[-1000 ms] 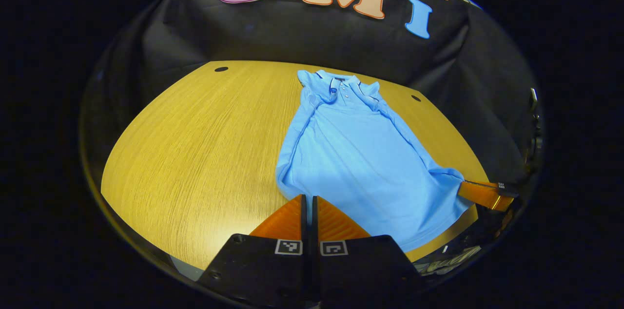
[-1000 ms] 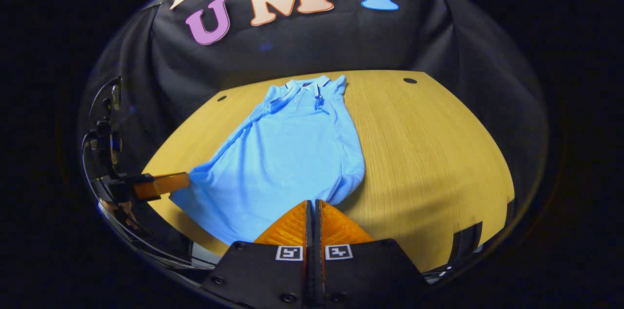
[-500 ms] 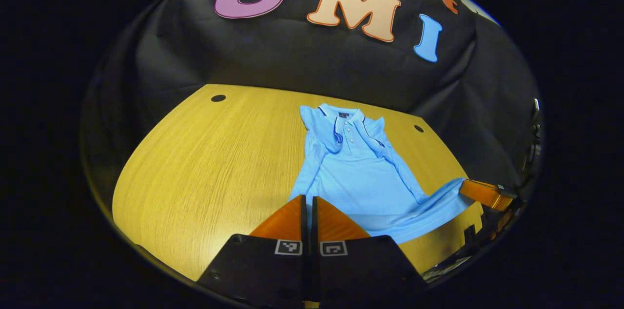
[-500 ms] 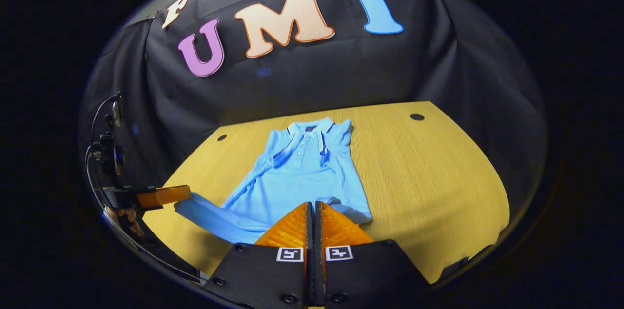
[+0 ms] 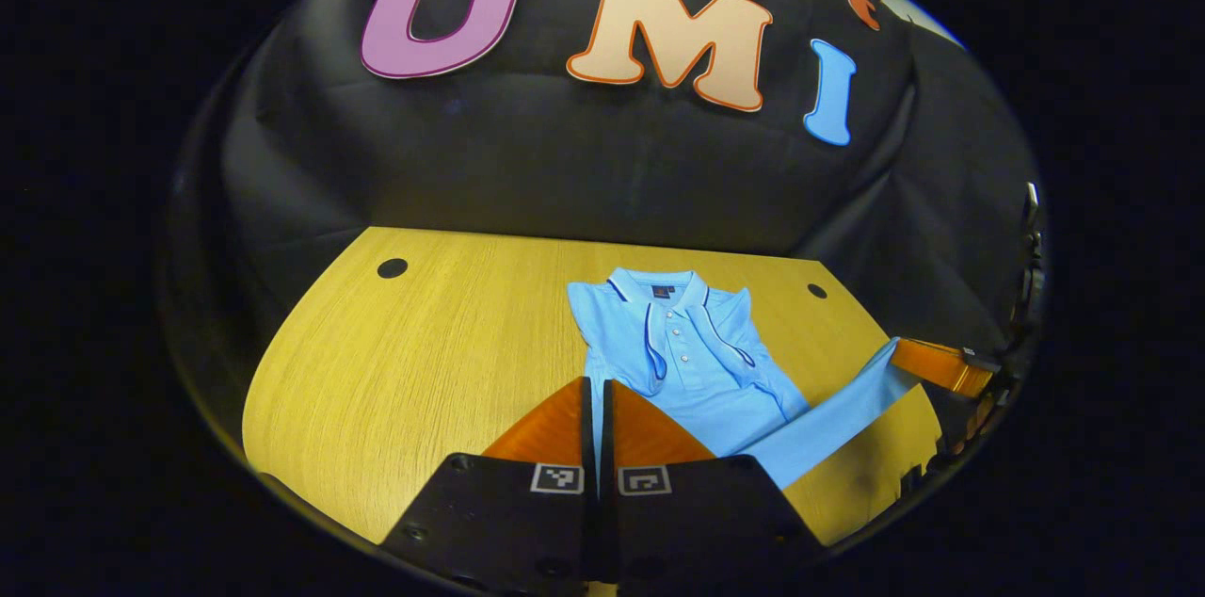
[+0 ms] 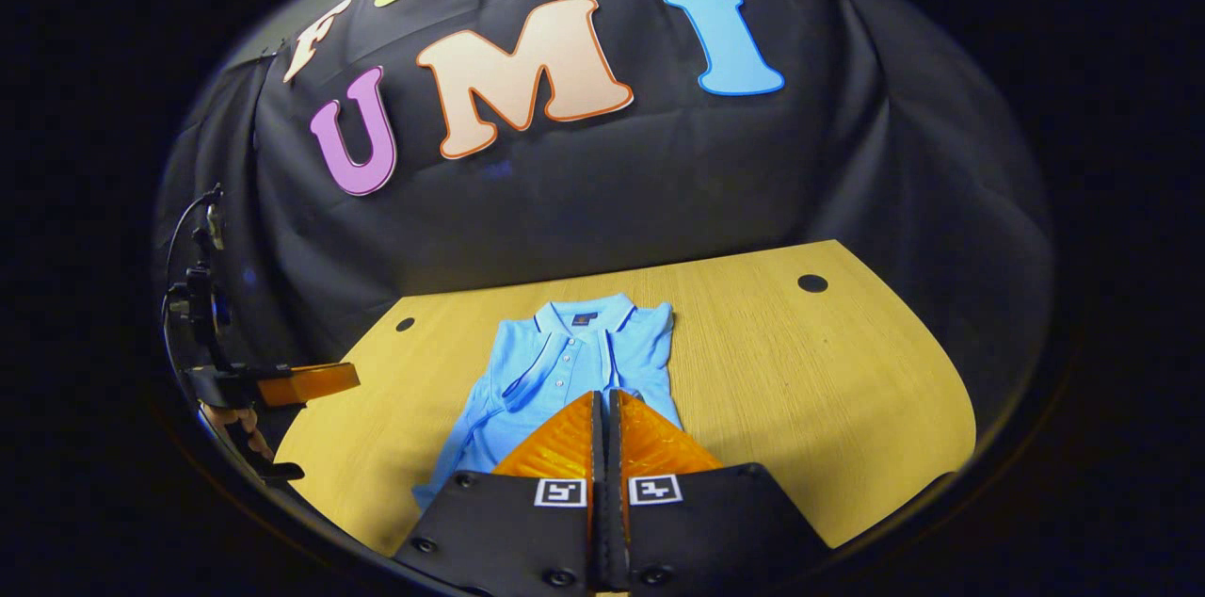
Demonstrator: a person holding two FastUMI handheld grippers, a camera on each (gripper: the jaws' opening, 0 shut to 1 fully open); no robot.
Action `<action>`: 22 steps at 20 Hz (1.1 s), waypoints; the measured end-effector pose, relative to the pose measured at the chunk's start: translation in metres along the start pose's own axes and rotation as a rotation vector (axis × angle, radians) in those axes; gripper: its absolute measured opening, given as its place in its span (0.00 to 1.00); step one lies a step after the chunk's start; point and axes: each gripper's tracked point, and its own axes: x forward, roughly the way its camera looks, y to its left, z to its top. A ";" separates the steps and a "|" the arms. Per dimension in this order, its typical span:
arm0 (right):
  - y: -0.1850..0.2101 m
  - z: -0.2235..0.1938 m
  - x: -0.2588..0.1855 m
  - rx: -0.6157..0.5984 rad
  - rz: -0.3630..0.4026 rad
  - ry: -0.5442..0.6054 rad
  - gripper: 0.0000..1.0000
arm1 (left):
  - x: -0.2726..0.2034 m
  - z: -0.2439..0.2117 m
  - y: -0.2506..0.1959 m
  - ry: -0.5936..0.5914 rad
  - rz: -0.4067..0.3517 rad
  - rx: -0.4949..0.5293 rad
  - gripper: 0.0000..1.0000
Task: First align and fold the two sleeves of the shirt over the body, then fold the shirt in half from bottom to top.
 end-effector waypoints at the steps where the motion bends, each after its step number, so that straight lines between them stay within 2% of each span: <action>1: 0.001 0.000 0.002 0.003 0.002 0.003 0.02 | 0.001 -0.004 -0.001 0.014 -0.002 -0.022 0.00; 2: 0.001 -0.001 0.005 0.005 0.000 0.005 0.02 | 0.004 -0.012 -0.005 0.026 -0.021 -0.038 0.00; 8: 0.001 -0.005 0.001 -0.008 -0.005 0.014 0.02 | -0.005 -0.049 -0.005 0.077 -0.010 -0.070 0.02; 9: 0.003 -0.005 0.000 -0.014 -0.005 0.013 0.02 | -0.007 -0.060 -0.004 0.090 -0.004 -0.068 0.11; 12: 0.004 -0.011 -0.009 -0.025 -0.003 0.017 0.02 | -0.016 -0.098 -0.007 0.134 0.021 -0.048 0.76; 16: 0.003 -0.024 -0.017 -0.032 -0.004 0.036 0.02 | -0.026 -0.157 -0.016 0.223 0.031 -0.048 0.95; 21: 0.002 -0.035 -0.027 -0.039 -0.006 0.055 0.02 | -0.029 -0.200 -0.024 0.296 0.041 -0.057 0.95; 22: 0.002 -0.036 -0.028 -0.042 -0.005 0.057 0.02 | -0.028 -0.194 -0.023 0.269 0.048 -0.038 0.96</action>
